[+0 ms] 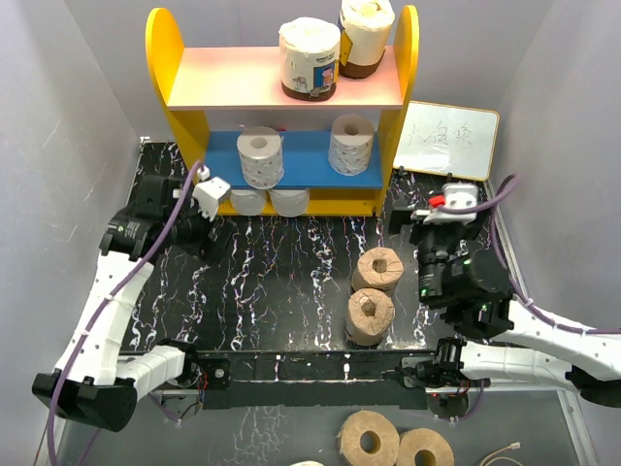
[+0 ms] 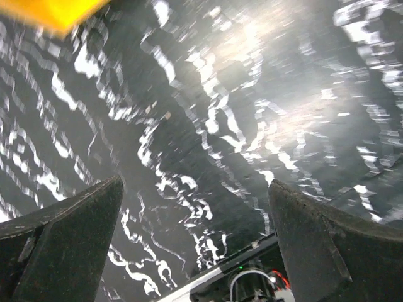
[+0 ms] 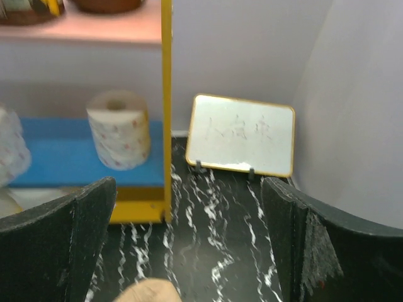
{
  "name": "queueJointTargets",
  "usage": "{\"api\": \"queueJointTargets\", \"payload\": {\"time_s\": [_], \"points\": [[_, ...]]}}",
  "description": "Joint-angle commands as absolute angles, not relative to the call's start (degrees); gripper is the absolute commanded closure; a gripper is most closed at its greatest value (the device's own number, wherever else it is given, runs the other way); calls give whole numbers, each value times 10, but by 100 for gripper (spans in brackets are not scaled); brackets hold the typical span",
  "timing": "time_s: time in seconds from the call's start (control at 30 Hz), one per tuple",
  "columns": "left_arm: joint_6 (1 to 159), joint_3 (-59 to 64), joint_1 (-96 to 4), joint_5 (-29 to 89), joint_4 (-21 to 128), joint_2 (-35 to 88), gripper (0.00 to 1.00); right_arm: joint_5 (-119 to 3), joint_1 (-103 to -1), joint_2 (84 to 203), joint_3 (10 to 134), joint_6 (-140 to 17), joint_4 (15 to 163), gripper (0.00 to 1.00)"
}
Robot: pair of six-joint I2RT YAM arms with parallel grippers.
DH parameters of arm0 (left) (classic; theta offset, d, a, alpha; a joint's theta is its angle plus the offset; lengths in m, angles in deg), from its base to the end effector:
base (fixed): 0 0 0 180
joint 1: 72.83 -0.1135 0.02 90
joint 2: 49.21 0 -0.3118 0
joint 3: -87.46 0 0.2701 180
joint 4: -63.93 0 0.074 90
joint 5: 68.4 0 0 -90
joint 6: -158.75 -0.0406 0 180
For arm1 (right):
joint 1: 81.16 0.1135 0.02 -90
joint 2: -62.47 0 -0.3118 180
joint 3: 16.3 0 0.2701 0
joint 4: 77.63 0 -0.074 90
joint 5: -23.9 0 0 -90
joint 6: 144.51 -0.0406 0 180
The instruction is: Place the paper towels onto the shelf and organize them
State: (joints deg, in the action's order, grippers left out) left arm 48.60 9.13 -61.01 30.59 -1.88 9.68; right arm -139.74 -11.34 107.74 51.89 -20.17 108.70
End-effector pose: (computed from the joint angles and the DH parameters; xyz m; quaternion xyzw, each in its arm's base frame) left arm 0.1870 -0.0456 0.3878 0.2829 0.8817 -0.0457 0.3748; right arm 0.0793 0.1028 0.4819 -0.0016 0.6566 -0.0782 0.7501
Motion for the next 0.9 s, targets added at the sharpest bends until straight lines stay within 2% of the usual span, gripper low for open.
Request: {"api": "queueJointTargets", "payload": {"time_s": [0.0, 0.13, 0.23, 0.33, 0.47, 0.63, 0.7, 0.8, 0.87], "points": [[470, -55, -554, 495, -104, 160, 1, -1441, -119, 1023, 444, -313, 962, 1], [499, -105, -442, 511, -96, 244, 1, -1466, -122, 962, 406, -431, 843, 1], [519, -134, -387, 520, -67, 288, 1, -1476, -122, 940, 400, -542, 695, 1], [544, -163, -334, 493, -24, 336, 1, -1478, -122, 915, 363, -547, 676, 1], [507, -157, -208, 333, 45, 366, 1, -1496, -122, 874, 314, -554, 678, 1], [383, -49, -35, 91, 154, 387, 1, -1531, -122, 782, 300, -562, 679, 1], [341, -12, -7, 52, 206, 385, 1, -1537, -122, 727, 296, -556, 687, 1], [299, 21, -5, 59, 264, 380, 1, -1572, -119, 635, 297, -550, 693, 2], [280, 26, -5, 56, 287, 391, 1, -1598, -117, 631, 306, -568, 674, 2]]}}
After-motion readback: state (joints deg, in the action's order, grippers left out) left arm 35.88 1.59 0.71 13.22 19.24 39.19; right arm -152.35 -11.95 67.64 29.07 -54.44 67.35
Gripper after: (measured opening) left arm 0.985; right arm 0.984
